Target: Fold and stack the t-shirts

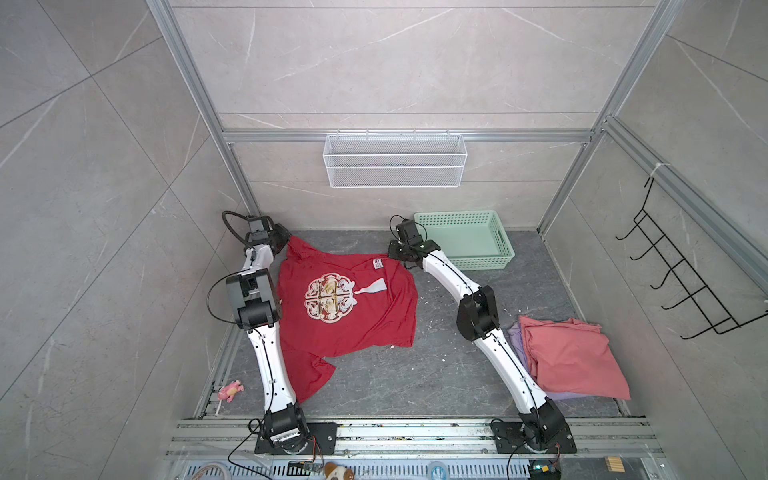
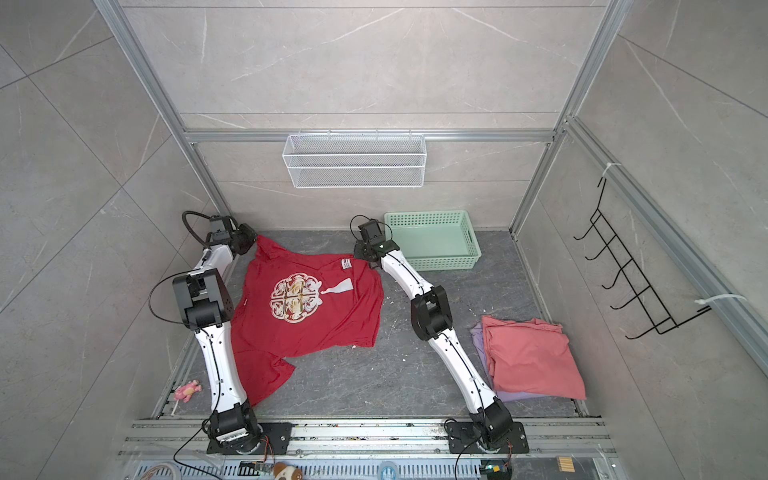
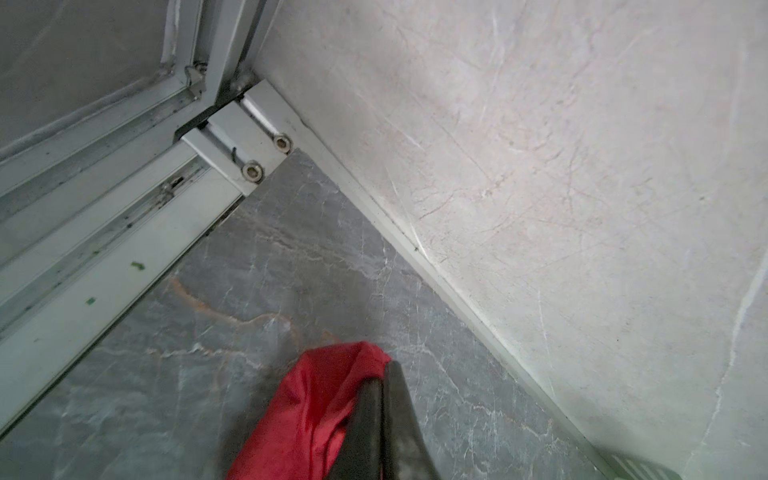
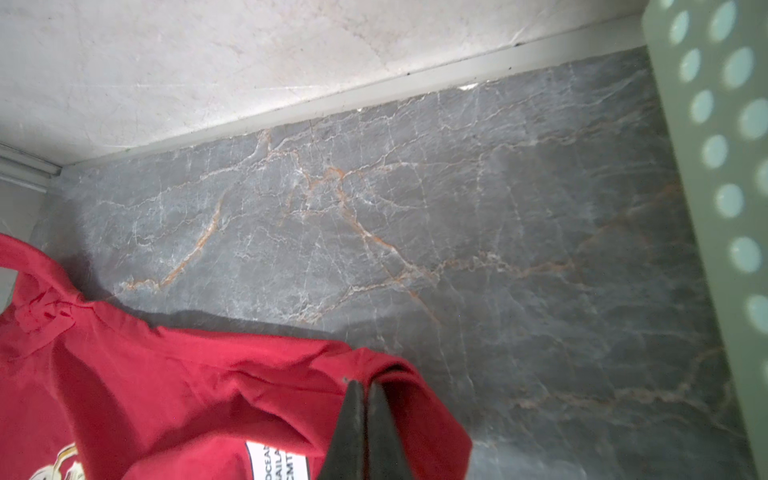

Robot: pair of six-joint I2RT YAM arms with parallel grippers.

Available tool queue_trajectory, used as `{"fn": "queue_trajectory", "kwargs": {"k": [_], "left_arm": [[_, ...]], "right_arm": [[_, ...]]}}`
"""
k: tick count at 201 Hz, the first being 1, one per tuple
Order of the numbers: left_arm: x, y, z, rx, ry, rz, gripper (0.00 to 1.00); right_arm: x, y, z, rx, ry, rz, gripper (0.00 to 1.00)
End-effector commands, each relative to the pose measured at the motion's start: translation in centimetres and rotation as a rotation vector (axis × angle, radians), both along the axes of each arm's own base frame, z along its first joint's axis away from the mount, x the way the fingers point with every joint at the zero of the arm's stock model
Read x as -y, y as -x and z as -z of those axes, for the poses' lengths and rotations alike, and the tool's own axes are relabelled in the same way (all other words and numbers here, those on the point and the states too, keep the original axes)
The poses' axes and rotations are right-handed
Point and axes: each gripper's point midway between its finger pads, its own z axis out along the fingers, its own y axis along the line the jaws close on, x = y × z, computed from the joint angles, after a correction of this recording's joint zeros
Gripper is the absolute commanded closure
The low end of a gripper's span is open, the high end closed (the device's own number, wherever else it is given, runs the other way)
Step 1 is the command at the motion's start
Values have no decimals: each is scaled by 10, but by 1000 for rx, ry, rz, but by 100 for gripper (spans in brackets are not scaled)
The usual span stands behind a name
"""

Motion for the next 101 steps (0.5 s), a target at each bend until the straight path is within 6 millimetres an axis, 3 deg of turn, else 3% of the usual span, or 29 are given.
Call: {"fn": "queue_trajectory", "kwargs": {"k": [1,40,47,49,69,101], "left_arm": [[-6,25,-89,66,-72,31,100],[-16,89,-94,-35,10,10,100],[-17,102,-91,-58,20,-1,100],[-18,106,-92,-62,21,-6,100],[-17,140,-91,-108,25,-37,100],[-6,190,-61,-199,75,-89,100]], "right_arm": [[-3,14,-76,46,-40,-76,100],[2,62,-76,-118,4,-165,100],[5,68,-78,-124,27,-165,100],[6,70,-88,-110,27,-166,100],[14,88,-93,-110,59,-159,100],[34,105,-82,-142,96,-129,100]]}}
